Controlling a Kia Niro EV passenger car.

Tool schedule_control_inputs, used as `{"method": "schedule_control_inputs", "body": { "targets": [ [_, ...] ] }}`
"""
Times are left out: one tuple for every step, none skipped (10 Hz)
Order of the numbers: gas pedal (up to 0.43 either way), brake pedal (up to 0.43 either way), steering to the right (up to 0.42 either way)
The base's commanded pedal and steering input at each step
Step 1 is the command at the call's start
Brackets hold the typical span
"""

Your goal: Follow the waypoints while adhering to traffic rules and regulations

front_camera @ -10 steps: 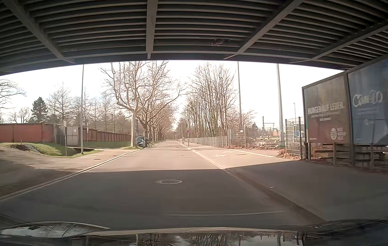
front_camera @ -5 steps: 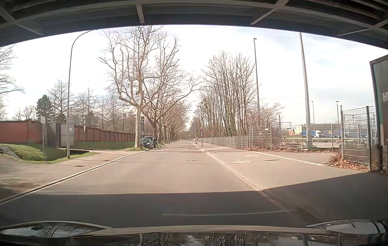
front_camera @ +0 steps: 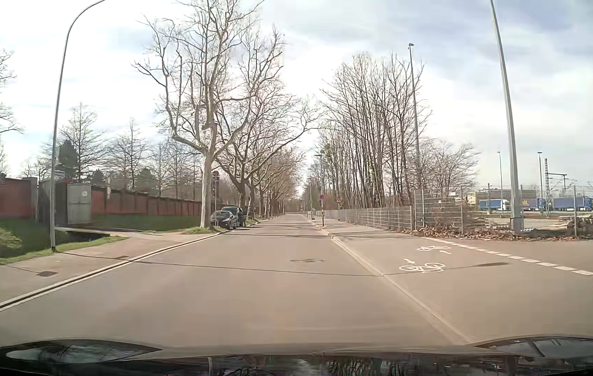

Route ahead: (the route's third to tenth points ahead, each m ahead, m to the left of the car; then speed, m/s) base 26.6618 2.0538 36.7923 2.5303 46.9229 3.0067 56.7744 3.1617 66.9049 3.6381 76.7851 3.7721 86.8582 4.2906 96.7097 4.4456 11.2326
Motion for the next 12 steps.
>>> {"method": "schedule_control_inputs", "body": {
  "targets": [
    [0.240,0.000,-0.020],
    [0.240,0.000,-0.018],
    [0.240,0.000,-0.014],
    [0.240,0.000,-0.010],
    [0.240,0.000,-0.006],
    [0.240,0.000,-0.005],
    [0.240,0.000,-0.005],
    [0.228,0.000,-0.004],
    [0.220,0.000,-0.004],
    [0.197,0.000,-0.003],
    [0.169,0.000,-0.002],
    [0.169,0.000,-0.001]
  ]
}}
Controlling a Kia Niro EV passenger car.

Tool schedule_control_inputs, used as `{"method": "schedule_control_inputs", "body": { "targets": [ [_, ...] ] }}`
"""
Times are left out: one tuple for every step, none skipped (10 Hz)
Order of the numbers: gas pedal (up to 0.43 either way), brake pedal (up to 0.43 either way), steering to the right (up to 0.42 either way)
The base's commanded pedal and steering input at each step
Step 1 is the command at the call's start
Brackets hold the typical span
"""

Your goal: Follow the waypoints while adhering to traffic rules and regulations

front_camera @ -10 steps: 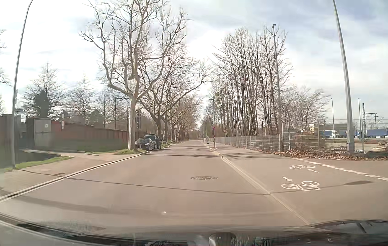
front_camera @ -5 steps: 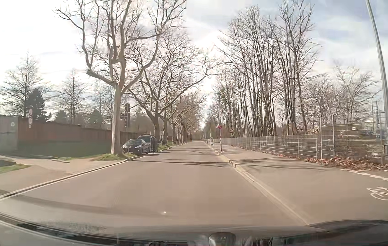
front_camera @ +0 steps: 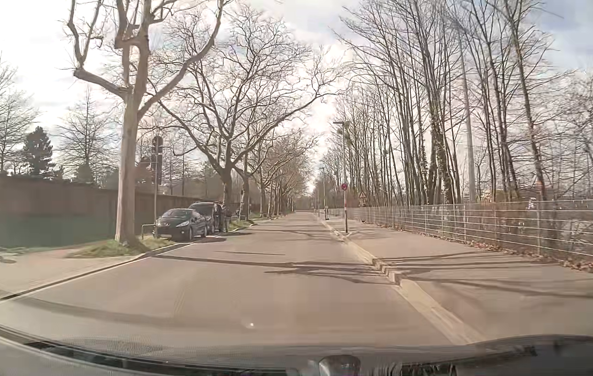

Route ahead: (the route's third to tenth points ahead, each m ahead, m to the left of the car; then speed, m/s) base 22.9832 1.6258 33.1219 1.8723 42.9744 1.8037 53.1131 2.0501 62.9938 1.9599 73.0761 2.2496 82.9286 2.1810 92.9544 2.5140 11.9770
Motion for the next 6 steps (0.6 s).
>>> {"method": "schedule_control_inputs", "body": {
  "targets": [
    [0.157,0.000,-0.001],
    [0.150,0.000,-0.001],
    [0.150,0.000,-0.001],
    [0.150,0.000,-0.001],
    [0.150,0.000,-0.002],
    [0.150,0.000,-0.002]
  ]
}}
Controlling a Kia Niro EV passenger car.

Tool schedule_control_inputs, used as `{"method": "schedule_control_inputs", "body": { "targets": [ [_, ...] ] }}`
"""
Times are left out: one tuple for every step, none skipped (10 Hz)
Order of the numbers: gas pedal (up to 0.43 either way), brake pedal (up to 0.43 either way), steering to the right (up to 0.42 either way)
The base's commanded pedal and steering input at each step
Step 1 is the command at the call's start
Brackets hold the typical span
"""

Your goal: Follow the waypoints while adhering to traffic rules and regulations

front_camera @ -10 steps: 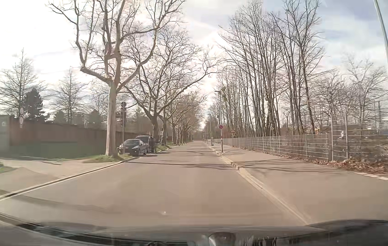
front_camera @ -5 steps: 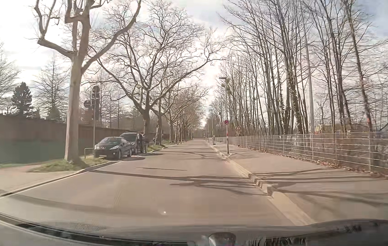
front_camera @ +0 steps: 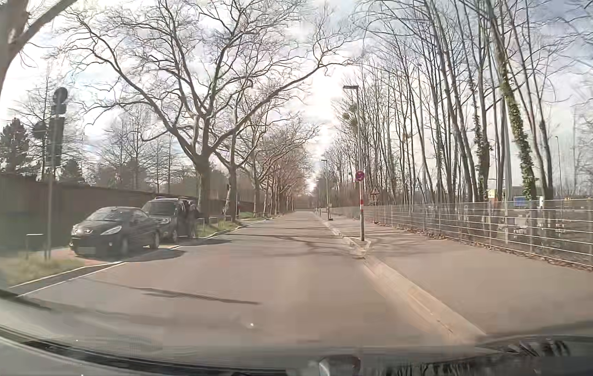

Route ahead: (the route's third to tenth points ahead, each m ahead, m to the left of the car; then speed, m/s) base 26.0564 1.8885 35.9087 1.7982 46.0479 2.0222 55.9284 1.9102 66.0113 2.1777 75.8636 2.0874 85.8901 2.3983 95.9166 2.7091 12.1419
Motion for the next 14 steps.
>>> {"method": "schedule_control_inputs", "body": {
  "targets": [
    [0.150,0.000,-0.002],
    [0.138,0.000,-0.002],
    [0.138,0.000,-0.002],
    [0.138,0.000,-0.002],
    [0.138,0.000,-0.002],
    [0.138,0.000,-0.003],
    [0.130,0.000,-0.003],
    [0.130,0.000,-0.003],
    [0.130,0.000,-0.003],
    [0.130,0.000,-0.003],
    [0.118,0.000,-0.002],
    [0.118,0.000,0.001],
    [0.118,0.000,0.002],
    [0.118,0.000,0.002]
  ]
}}
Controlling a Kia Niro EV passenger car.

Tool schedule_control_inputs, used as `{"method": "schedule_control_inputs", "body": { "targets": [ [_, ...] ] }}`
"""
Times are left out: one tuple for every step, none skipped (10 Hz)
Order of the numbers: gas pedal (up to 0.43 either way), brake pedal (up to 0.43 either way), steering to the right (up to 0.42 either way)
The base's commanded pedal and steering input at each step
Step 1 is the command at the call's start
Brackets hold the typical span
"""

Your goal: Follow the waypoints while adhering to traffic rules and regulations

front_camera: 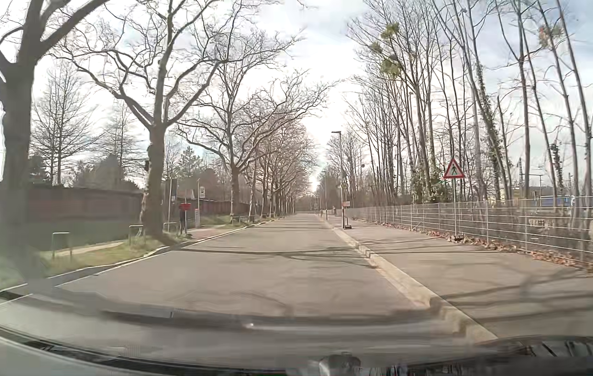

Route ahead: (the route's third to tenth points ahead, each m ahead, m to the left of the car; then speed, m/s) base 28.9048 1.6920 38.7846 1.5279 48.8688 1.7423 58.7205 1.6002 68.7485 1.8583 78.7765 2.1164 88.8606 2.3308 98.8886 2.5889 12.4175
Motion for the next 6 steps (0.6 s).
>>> {"method": "schedule_control_inputs", "body": {
  "targets": [
    [0.118,0.000,0.002],
    [0.118,0.000,0.002],
    [0.118,0.000,0.002],
    [0.118,0.000,0.001],
    [0.118,0.000,0.001],
    [0.118,0.000,0.001]
  ]
}}
